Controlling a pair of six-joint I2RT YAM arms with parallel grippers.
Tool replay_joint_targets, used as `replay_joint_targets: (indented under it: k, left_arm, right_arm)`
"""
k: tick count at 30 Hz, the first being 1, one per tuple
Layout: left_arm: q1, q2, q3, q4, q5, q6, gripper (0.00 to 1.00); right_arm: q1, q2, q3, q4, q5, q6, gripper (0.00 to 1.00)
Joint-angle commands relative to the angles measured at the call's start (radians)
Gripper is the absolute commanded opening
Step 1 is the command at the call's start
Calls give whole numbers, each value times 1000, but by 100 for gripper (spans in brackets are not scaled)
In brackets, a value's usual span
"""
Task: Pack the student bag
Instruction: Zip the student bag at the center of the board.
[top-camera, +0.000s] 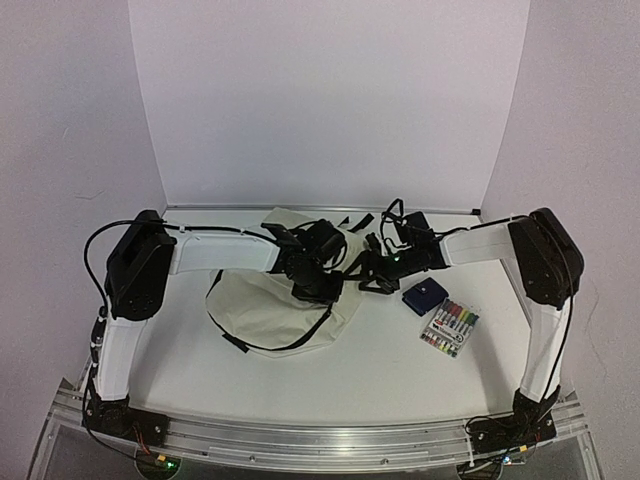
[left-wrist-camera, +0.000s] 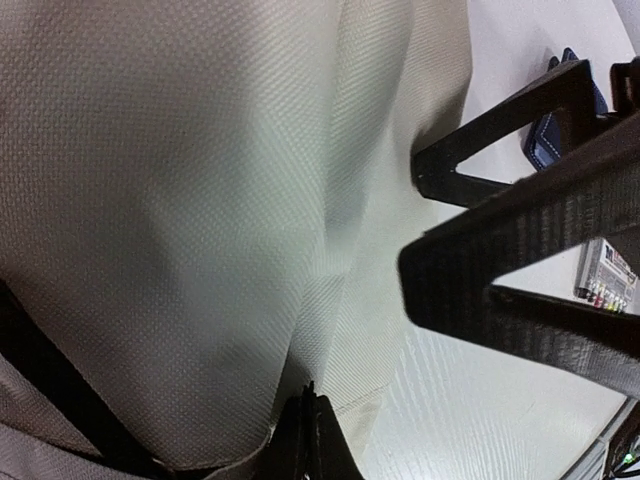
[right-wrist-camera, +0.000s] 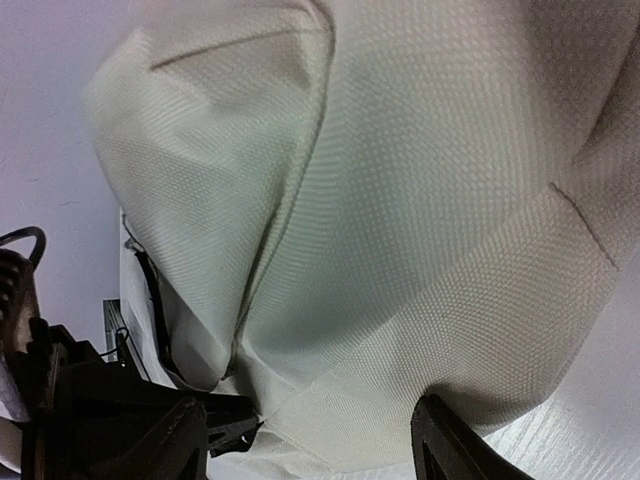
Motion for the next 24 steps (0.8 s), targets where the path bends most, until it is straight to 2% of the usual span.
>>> replay_joint_targets:
  k: [1,3,5,11,13,18,24]
  left_arm:
    - [2,-74,-61,61,49,23,0]
    - [0,-96,-88,82,70,28,0]
    - [-6,-109,-104,98,93,45,0]
    - [-42,-152,-134,96,125,83,0]
    - [-58,-173,-149,92,134,96,0]
    - [-89,-202,-170,40,145,103,0]
    - [-94,-280,-282,40,148,68,0]
  right_arm:
    - [20,53,1,19,40,4,72]
    - [36,67,6,19,41,3,73]
    - [45,79,19,19,36,5,68]
    - [45,94,84,9,112,-18,34]
    - [39,106,108,-3,140,-23,28]
    - [18,167,181,-26,164,-31,26]
    - [-20,235,282,-44,162,-43,25]
